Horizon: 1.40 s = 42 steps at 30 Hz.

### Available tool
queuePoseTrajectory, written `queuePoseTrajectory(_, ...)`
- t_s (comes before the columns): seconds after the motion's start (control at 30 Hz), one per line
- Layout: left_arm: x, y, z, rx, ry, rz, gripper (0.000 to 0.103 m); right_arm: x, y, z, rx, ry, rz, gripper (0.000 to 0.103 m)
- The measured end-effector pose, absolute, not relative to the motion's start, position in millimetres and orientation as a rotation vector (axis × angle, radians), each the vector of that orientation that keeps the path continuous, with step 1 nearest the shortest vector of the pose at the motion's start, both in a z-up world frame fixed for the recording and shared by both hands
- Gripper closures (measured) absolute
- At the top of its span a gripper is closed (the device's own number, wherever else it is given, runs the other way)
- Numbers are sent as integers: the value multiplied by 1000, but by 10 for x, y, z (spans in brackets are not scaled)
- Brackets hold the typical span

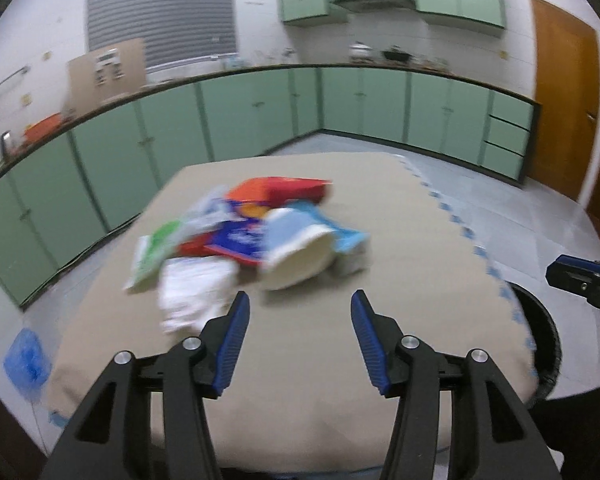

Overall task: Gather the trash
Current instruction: 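Move both tools back over the remaining trash on the table, then grasp the white tissue with the left tool while the right tool grasps the blue-white paper cup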

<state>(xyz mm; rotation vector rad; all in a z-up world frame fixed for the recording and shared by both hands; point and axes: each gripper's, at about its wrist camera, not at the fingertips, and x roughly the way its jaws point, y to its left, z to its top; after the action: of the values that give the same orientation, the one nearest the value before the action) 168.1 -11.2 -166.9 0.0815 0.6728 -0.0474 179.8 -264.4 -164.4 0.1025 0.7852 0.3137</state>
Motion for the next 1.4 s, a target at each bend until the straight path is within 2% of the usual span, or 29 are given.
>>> queuePoseTrajectory(0.3,1762,593,-1799,12,670,52,49,2150,-1758,-1609,33,773,438,68)
queuePoseTrajectory(0.73,2303,840,-2297,-18,782,6,48,2578,-1267,-1859,-3,794,454,68)
queuePoseTrajectory(0.8,2367,856,-2334,-21,794,-8,54,2613,-1231,-1890,-5,796,454,68)
queuePoseTrajectory(0.83,2387,859,-2347,-18,796,-14,73,2637,-1216,-1899,-9,796,454,68)
queuePoseTrajectory(0.87,2413,863,-2351,-19,801,-26,82,2664,-1207,-1906,-14,795,453,68)
queuePoseTrajectory(0.93,2385,876,-2267,-23,757,-32,90,2710,-1191,-1915,-17,794,451,68)
queuePoseTrajectory(1.17,2204,804,-1887,-25,609,-54,93,2887,-1191,-2011,-32,804,429,68)
queuePoseTrajectory(1.4,2284,818,-1953,-42,633,-38,93,2983,-1220,-2056,-46,823,423,68)
